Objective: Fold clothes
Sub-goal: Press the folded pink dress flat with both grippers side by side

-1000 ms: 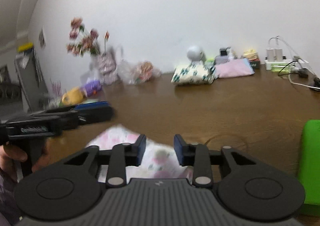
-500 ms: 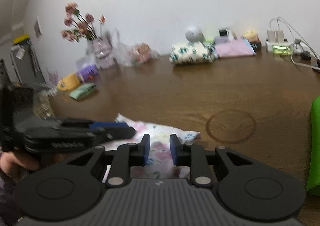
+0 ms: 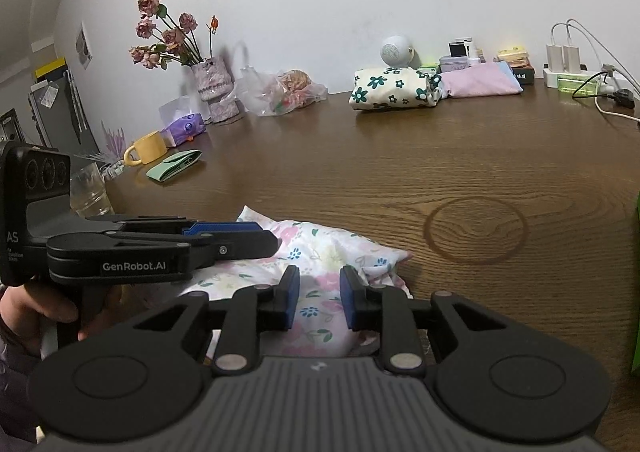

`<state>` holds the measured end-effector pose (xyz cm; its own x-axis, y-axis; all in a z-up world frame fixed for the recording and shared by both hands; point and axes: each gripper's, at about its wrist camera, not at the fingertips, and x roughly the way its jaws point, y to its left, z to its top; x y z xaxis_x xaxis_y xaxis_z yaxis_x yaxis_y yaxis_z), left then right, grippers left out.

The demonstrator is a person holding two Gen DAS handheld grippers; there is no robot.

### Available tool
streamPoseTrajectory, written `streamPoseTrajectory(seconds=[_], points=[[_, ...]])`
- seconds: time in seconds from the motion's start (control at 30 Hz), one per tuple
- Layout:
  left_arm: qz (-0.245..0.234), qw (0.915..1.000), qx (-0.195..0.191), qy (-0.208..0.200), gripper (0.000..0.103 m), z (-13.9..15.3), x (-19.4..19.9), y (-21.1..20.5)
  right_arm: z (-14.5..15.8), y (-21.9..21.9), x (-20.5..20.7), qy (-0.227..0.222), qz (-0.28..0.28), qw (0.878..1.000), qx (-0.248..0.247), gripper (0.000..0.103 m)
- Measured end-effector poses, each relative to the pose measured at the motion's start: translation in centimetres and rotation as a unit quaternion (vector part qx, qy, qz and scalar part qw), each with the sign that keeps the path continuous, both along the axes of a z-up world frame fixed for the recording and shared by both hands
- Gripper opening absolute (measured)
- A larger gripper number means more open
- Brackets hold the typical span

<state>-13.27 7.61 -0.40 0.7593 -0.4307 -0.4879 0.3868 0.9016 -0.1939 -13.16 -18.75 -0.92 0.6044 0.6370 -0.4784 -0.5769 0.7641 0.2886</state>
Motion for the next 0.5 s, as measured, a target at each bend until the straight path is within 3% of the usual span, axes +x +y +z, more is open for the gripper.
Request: streamPoseTrajectory(seconds=[0.5], points=[[-0.002,1.0,-0.003,0.0,0.025,-0.03,-0.04,0.12,-0.15,0.0,-0.08,-0.003,-0.002,1.0,0.005,0.023]])
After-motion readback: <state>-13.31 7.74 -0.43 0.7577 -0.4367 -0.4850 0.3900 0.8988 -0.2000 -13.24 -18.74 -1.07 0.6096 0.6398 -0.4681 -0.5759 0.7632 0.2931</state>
